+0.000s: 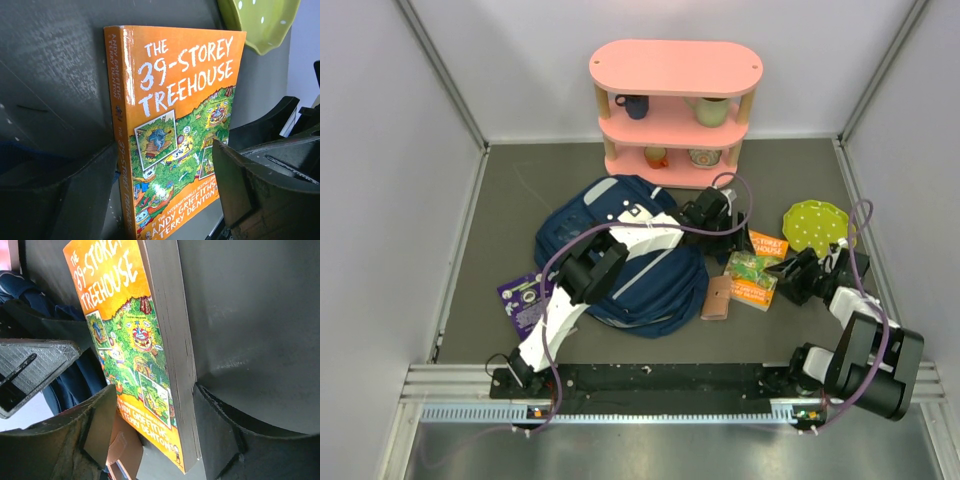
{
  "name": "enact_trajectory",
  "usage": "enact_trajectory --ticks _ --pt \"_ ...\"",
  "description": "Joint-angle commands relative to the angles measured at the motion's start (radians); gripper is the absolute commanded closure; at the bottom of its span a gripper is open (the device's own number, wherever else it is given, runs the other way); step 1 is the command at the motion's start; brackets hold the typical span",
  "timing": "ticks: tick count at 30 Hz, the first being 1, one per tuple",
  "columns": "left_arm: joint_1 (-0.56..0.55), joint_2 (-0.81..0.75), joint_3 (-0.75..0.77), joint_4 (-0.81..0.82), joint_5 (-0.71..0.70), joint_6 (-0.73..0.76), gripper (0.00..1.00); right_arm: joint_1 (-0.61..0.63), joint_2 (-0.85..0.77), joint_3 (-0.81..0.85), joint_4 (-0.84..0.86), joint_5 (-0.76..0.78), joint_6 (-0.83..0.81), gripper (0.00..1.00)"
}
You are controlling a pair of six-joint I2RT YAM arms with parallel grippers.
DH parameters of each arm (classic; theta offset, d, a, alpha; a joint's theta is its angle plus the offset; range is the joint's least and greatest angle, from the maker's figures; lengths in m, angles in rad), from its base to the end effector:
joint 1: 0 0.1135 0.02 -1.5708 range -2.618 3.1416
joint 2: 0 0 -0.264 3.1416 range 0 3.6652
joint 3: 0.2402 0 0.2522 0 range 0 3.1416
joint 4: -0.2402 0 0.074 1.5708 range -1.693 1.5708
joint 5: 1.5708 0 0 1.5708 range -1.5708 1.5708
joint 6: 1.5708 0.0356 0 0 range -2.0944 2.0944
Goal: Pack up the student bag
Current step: Pick up the book from the center of the board.
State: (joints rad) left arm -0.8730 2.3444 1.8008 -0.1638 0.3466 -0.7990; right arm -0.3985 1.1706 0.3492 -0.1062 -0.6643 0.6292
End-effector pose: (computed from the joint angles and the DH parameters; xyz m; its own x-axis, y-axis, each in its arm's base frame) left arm 0.3292 -0.4115 0.1572 -0.9266 0.0560 -0.3719 0.3191 0.6403 -0.6987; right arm 0.1828 -0.0532 0.1365 -0.6170 0.7625 -0.1946 0.4055 0.5200 0.7518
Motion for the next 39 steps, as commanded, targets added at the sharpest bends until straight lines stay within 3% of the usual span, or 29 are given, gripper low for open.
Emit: enact_trajectory --ticks 1,2,7,16,19,21,24,29,31,39 --pt "-0.012 0.027 0.008 0.076 0.087 -0.049 0.21 0.006 0.005 0.027 0.099 -0.107 0.010 0.42" --pt "-0.011 0.027 0.008 0.082 0.092 -0.052 0.21 0.006 0.001 0.027 0.099 -0.118 0.018 0.48" --pt "-0.011 0.030 0.009 0.106 0.117 -0.072 0.23 0.007 -0.038 0.033 0.134 -0.162 0.040 0.59" --pt "-0.011 0.029 0.002 0.127 0.130 -0.089 0.26 0.007 -0.022 0.046 0.109 -0.146 0.014 0.56" --pt "-0.011 0.029 -0.003 0.136 0.135 -0.094 0.27 0.006 0.023 0.051 0.063 -0.126 -0.013 0.43" --pt "-0.011 0.029 -0.004 0.142 0.138 -0.097 0.28 0.007 0.038 0.051 0.077 -0.129 -0.016 0.45" --pt "-0.011 0.027 -0.012 0.150 0.141 -0.101 0.29 0.007 0.057 0.050 0.091 -0.127 -0.014 0.54" --pt "-0.012 0.021 -0.017 0.156 0.143 -0.101 0.30 0.009 0.026 0.065 0.051 -0.107 -0.029 0.99" --pt "-0.012 -0.002 -0.027 0.153 0.124 -0.089 0.31 0.009 -0.006 0.082 -0.010 -0.080 -0.033 1.00" --pt "0.014 -0.186 -0.093 0.182 0.039 -0.003 0.17 0.009 -0.333 0.189 -0.286 0.072 -0.051 1.00"
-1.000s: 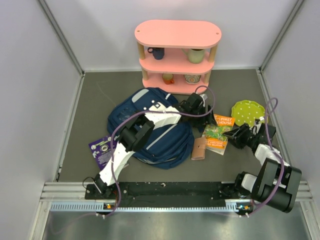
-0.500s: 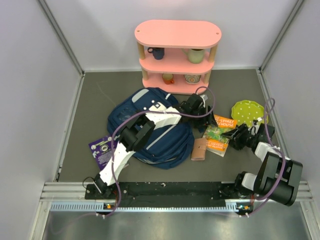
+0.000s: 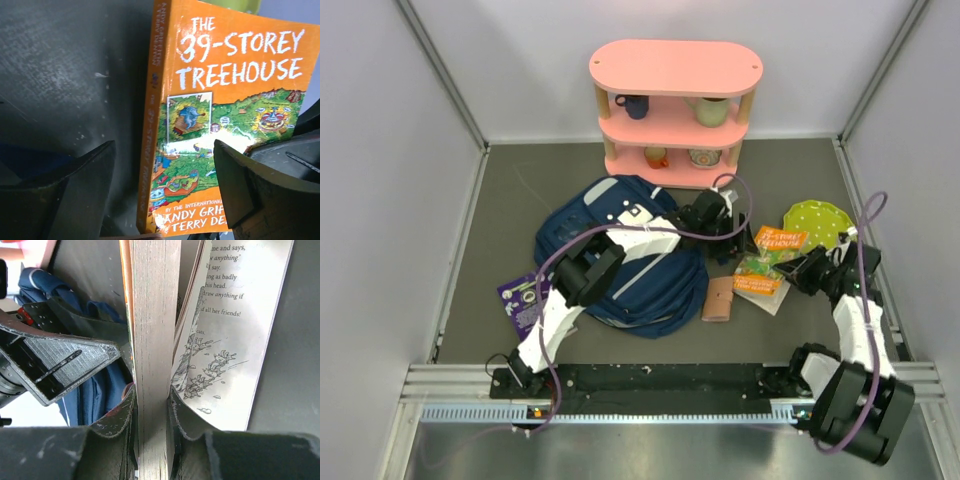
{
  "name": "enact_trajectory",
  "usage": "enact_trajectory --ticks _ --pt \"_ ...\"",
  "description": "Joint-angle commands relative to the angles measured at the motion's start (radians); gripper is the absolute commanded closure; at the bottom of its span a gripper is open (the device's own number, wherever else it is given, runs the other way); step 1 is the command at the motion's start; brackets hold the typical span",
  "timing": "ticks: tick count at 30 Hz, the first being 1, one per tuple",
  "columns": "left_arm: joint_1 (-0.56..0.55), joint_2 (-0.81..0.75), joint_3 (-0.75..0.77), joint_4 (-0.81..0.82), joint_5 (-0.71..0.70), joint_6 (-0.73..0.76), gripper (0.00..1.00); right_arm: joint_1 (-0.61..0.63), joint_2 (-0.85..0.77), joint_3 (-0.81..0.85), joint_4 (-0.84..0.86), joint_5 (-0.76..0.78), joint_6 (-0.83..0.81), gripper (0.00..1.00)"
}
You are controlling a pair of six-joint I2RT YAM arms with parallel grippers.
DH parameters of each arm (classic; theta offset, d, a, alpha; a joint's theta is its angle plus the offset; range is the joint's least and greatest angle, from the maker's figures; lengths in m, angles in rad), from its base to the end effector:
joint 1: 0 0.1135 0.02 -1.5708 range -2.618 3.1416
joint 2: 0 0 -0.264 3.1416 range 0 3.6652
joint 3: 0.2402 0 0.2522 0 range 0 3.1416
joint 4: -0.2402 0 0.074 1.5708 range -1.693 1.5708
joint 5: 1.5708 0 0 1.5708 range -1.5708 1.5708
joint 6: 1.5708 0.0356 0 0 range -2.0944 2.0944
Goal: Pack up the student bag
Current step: Pick up the book from the center of the board.
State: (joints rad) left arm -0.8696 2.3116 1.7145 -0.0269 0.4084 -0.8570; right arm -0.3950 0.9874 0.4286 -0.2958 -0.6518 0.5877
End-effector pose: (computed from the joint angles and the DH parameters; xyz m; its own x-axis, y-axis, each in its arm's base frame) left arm 0.3253 -0.4072 0.1579 -0.9340 0.0309 -0.3559 0.3103 0.5639 -0.7654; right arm 0.1756 -0.0498 0.1777 -0.6136 0.7334 -0.2927 0.3347 0.5773 0.7448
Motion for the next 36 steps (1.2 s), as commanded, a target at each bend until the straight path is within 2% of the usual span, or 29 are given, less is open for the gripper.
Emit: enact_trajectory --ticks 1,5,9,13,16,17,20,26,28,32,36 --pt "0.014 -0.170 -0.013 0.044 -0.037 0.064 0.16 0.004 -0.176 0.125 -0.138 0.067 -0.014 1.00" --pt "0.038 -0.271 -0.053 0.044 -0.034 0.099 0.14 0.002 -0.233 0.185 -0.178 0.021 -0.012 1.00" --pt "0.066 -0.363 -0.145 0.116 -0.031 0.098 0.12 0.002 -0.262 0.226 -0.187 -0.026 0.009 1.00" --pt "0.095 -0.402 -0.185 0.145 0.036 0.098 0.12 0.004 -0.289 0.257 -0.178 -0.064 0.023 1.00" --pt "0.098 -0.423 -0.211 0.183 0.073 0.092 0.12 0.002 -0.277 0.271 -0.097 -0.196 0.056 1.00" --pt "0.099 -0.432 -0.220 0.199 0.079 0.088 0.11 0.002 -0.268 0.272 -0.073 -0.286 0.070 1.00" --pt "0.104 -0.442 -0.259 0.273 0.141 0.076 0.12 0.007 -0.268 0.262 0.024 -0.367 0.144 1.00" --pt "0.142 -0.474 -0.392 0.551 0.233 -0.057 0.12 0.077 -0.256 0.249 0.142 -0.440 0.202 1.00" --pt "0.144 -0.478 -0.398 0.576 0.256 -0.069 0.12 0.088 -0.247 0.239 0.165 -0.447 0.218 1.00" --pt "0.144 -0.488 -0.414 0.645 0.283 -0.083 0.12 0.123 -0.224 0.197 0.323 -0.517 0.281 1.00" --pt "0.150 -0.482 -0.418 0.748 0.339 -0.137 0.13 0.153 -0.188 0.190 0.365 -0.546 0.278 1.00"
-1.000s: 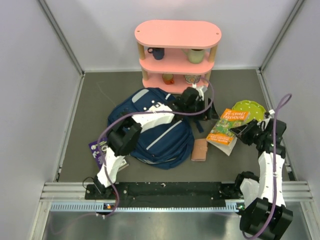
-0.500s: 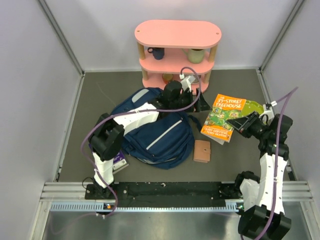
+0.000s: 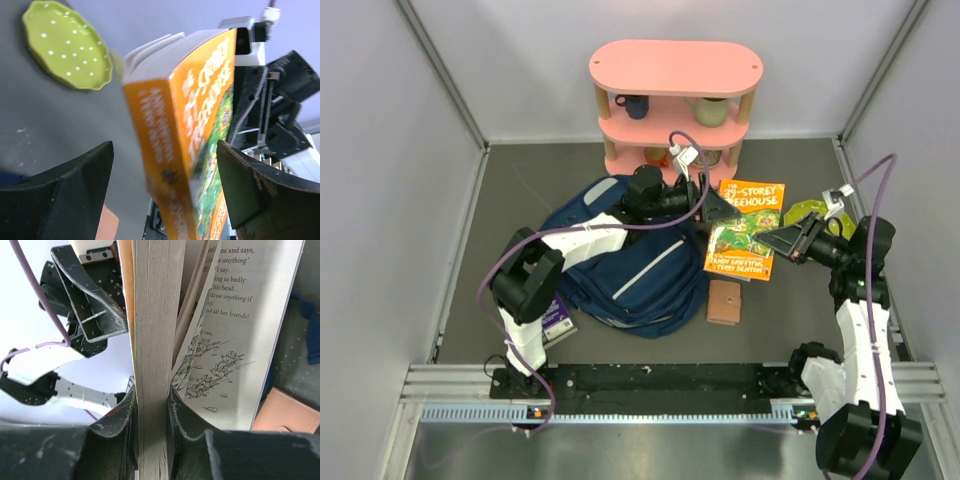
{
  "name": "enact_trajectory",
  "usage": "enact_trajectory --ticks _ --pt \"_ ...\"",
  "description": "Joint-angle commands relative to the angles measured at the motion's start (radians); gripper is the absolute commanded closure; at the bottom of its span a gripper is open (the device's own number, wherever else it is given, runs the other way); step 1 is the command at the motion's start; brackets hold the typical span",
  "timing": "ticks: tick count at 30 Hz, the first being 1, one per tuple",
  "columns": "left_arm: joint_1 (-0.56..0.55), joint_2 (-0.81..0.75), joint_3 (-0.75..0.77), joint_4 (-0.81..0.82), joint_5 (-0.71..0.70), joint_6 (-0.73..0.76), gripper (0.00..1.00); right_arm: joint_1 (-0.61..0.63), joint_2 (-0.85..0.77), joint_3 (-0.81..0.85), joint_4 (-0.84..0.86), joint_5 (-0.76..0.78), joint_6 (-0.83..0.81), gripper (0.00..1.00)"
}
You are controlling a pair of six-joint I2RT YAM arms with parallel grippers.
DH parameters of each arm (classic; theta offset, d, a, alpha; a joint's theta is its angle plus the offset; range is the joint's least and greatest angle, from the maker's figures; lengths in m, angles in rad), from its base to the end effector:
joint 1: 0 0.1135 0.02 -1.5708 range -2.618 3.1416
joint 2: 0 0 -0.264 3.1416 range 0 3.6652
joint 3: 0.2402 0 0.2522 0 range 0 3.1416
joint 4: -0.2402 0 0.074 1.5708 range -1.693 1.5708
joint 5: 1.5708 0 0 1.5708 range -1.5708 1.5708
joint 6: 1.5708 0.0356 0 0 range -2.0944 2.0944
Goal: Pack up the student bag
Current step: Pick up the book from the center of the board.
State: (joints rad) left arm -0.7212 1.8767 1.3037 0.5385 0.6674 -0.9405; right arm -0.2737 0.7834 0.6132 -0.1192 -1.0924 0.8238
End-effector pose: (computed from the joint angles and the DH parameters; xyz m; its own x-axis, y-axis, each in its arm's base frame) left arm 0.3157 -0.3069 0.2793 -0.8095 -0.1331 -0.5718 0.5585 0.1253 -0.8200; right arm 0.1733 -0.0158 0.2916 -0.6964 0.5464 -0.4653 -0.2704 0.4008 0.8754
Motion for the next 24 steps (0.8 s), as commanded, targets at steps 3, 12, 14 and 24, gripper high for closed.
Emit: enact_trajectory --ticks 3,12,14,24 --pt "0.003 -0.041 -0.009 0.241 0.118 -0.081 0.16 0.050 0.054 0.010 0.216 -0.130 0.040 1.00" --pt "0.011 -0.074 -0.029 0.235 0.163 -0.064 0.77 0.111 0.148 0.085 0.063 -0.071 -0.121 1.00" --pt "0.019 -0.099 -0.060 0.232 0.144 -0.057 0.99 0.111 0.154 0.082 0.053 -0.037 -0.120 0.93" --pt "0.100 -0.465 -0.314 -0.148 -0.299 0.132 1.00 0.110 0.032 0.039 -0.191 0.330 -0.164 0.14"
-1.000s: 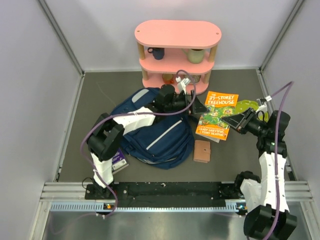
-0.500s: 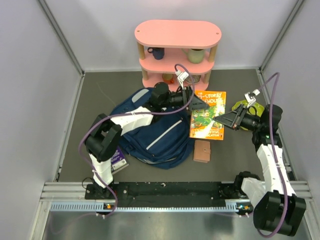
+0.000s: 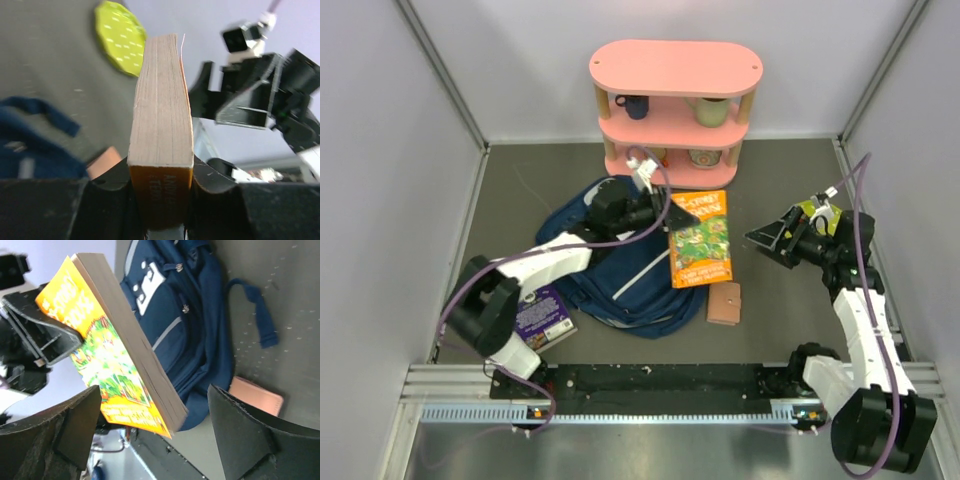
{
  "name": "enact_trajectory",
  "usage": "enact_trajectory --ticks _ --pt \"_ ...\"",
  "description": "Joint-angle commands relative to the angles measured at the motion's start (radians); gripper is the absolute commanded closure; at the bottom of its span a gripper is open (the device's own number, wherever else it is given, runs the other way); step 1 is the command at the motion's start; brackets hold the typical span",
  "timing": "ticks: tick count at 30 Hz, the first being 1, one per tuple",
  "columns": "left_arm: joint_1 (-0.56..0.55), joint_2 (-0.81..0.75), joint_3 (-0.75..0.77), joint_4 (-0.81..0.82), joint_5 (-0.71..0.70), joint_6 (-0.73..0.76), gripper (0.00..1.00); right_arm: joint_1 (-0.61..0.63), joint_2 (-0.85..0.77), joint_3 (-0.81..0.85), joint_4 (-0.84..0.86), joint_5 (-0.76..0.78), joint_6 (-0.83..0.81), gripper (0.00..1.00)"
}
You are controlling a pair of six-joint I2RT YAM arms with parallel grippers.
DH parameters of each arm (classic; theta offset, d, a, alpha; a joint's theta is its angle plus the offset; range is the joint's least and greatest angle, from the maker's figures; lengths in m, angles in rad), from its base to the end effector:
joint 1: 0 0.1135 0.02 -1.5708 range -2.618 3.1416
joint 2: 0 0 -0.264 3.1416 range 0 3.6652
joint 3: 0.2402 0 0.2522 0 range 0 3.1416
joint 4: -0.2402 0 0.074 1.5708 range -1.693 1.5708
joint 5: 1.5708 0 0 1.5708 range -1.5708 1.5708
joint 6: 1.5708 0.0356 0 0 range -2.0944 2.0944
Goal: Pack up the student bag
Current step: Pick up the book from the center of the board.
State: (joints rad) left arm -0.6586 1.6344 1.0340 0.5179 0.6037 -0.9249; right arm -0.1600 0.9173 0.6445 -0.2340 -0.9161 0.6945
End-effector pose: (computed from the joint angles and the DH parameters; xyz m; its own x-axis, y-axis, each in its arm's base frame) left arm 0.2848 -0.2459 0.2796 -0.7989 -0.2130 -0.5625 0.5205 0.2237 -0.8240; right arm 0.1972 -0.0032 0.2684 -0.7443 0.5149 -0.4254 -0.1449 0.4973 0.8554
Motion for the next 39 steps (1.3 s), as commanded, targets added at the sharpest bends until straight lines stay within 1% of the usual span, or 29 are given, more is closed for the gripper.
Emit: enact_trajectory --ticks 1,2,4,5,7,8,9,10,11,12,13,15,16,18,19,24,26,29,31,35,38,39 --pt "0.039 -0.260 -0.060 -0.162 -0.278 0.129 1.00 -0.003 -0.121 -0.003 -0.071 0.132 -0.027 0.12" --pt "0.040 -0.296 -0.086 -0.183 -0.370 0.135 1.00 -0.001 -0.135 -0.012 -0.053 0.119 0.005 0.12" --pt "0.042 -0.385 -0.113 -0.213 -0.454 0.135 1.00 0.008 -0.172 -0.048 -0.025 0.074 0.045 0.12" --pt "0.040 -0.412 -0.144 -0.213 -0.526 0.127 1.00 0.034 -0.184 -0.061 0.017 0.066 0.098 0.12" --pt "0.040 -0.468 -0.164 -0.205 -0.590 0.097 1.00 0.080 -0.216 -0.098 0.079 0.066 0.161 0.12" --pt "0.040 -0.481 -0.181 -0.190 -0.594 0.084 1.00 0.109 -0.225 -0.114 0.116 0.074 0.234 0.12" --pt "0.040 -0.501 -0.190 -0.171 -0.639 0.058 1.00 0.188 -0.232 -0.141 0.201 0.086 0.270 0.12" --pt "0.040 -0.507 -0.196 -0.133 -0.642 0.041 1.00 0.224 -0.227 -0.155 0.228 0.120 0.305 0.12" --pt "0.040 -0.510 -0.209 -0.112 -0.642 0.028 1.00 0.259 -0.222 -0.167 0.281 0.137 0.366 0.12" --pt "0.040 -0.512 -0.212 -0.093 -0.631 0.003 1.00 0.336 -0.218 -0.189 0.367 0.157 0.390 0.12" --pt "0.039 -0.510 -0.212 -0.078 -0.625 -0.012 1.00 0.365 -0.212 -0.198 0.396 0.201 0.408 0.12" --pt "0.040 -0.499 -0.218 -0.032 -0.608 -0.037 1.00 0.443 -0.196 -0.215 0.459 0.241 0.454 0.12" --pt "0.039 -0.496 -0.216 -0.026 -0.576 -0.043 1.00 0.471 -0.193 -0.217 0.519 0.281 0.465 0.11" --pt "0.039 -0.484 -0.219 0.008 -0.556 -0.069 1.00 0.510 -0.175 -0.218 0.551 0.324 0.488 0.09" --pt "0.039 -0.479 -0.222 0.027 -0.532 -0.078 1.00 0.542 -0.163 -0.220 0.608 0.344 0.494 0.08" --pt "0.039 -0.455 -0.255 0.174 -0.464 -0.150 1.00 0.567 -0.023 -0.262 0.820 0.355 0.621 0.07" --pt "0.039 -0.449 -0.259 0.192 -0.450 -0.163 1.00 0.571 0.012 -0.273 0.925 0.358 0.680 0.08" --pt "0.039 -0.447 -0.267 0.234 -0.443 -0.167 1.00 0.585 0.067 -0.249 0.952 0.346 0.697 0.07" --pt "0.039 -0.447 -0.270 0.243 -0.444 -0.169 1.00 0.597 0.080 -0.240 0.944 0.356 0.700 0.07" --pt "0.039 -0.424 -0.264 0.266 -0.423 -0.193 1.00 0.611 0.107 -0.236 0.990 0.384 0.709 0.07" --pt "0.039 -0.400 -0.273 0.303 -0.406 -0.222 1.00 0.613 0.152 -0.235 1.065 0.391 0.732 0.07" --pt "0.039 -0.397 -0.276 0.310 -0.400 -0.229 1.00 0.613 0.164 -0.233 1.125 0.393 0.743 0.08"
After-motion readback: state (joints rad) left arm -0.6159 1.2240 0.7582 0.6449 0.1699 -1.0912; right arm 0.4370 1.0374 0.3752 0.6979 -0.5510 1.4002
